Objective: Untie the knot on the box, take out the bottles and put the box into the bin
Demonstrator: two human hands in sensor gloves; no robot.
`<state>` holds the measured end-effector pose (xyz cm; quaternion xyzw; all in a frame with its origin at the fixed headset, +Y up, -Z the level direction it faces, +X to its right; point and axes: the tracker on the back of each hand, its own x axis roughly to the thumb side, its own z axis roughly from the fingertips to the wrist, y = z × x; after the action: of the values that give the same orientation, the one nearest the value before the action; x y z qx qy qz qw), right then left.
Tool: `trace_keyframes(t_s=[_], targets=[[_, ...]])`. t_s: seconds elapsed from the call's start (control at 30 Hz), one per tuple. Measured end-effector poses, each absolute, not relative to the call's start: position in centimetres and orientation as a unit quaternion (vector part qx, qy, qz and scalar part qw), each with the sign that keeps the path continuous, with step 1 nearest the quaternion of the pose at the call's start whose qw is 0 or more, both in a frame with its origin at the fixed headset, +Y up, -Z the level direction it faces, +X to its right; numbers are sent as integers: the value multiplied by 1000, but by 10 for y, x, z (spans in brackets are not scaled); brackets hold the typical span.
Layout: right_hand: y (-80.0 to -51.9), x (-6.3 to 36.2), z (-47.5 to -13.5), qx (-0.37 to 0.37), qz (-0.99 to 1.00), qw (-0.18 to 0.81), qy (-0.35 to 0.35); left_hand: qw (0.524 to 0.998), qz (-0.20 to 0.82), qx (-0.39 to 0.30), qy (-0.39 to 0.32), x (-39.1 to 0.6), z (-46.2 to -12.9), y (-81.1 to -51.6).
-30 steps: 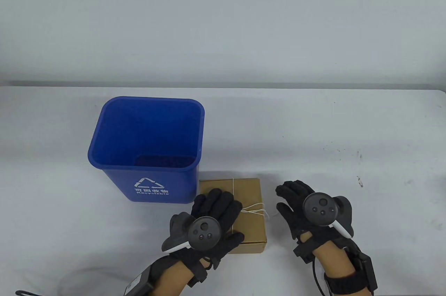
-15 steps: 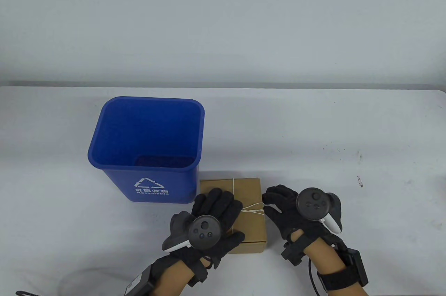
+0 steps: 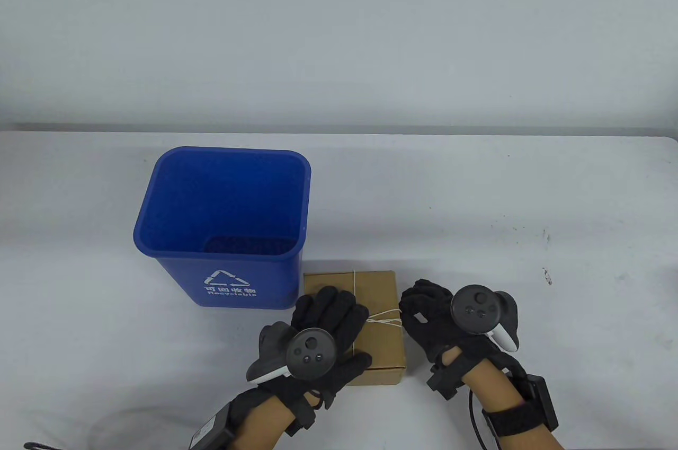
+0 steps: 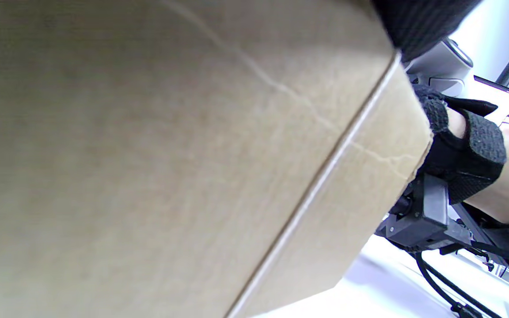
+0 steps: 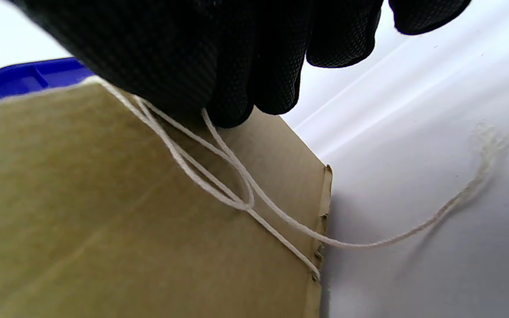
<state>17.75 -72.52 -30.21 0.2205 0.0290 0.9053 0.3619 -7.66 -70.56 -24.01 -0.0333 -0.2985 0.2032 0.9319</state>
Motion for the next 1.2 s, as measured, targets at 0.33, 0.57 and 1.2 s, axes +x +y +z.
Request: trace_keyframes(t_s=[0.33, 0.57, 1.2], targets=[[-721, 187, -301, 201, 939, 278, 1, 933, 201, -32, -296, -77, -239, -705], [-731, 202, -311, 153, 957, 246, 20, 933, 203, -33, -296, -77, -239, -705], [-752, 233, -325, -7, 983, 169, 70, 933, 202, -35, -295, -78, -238, -705]])
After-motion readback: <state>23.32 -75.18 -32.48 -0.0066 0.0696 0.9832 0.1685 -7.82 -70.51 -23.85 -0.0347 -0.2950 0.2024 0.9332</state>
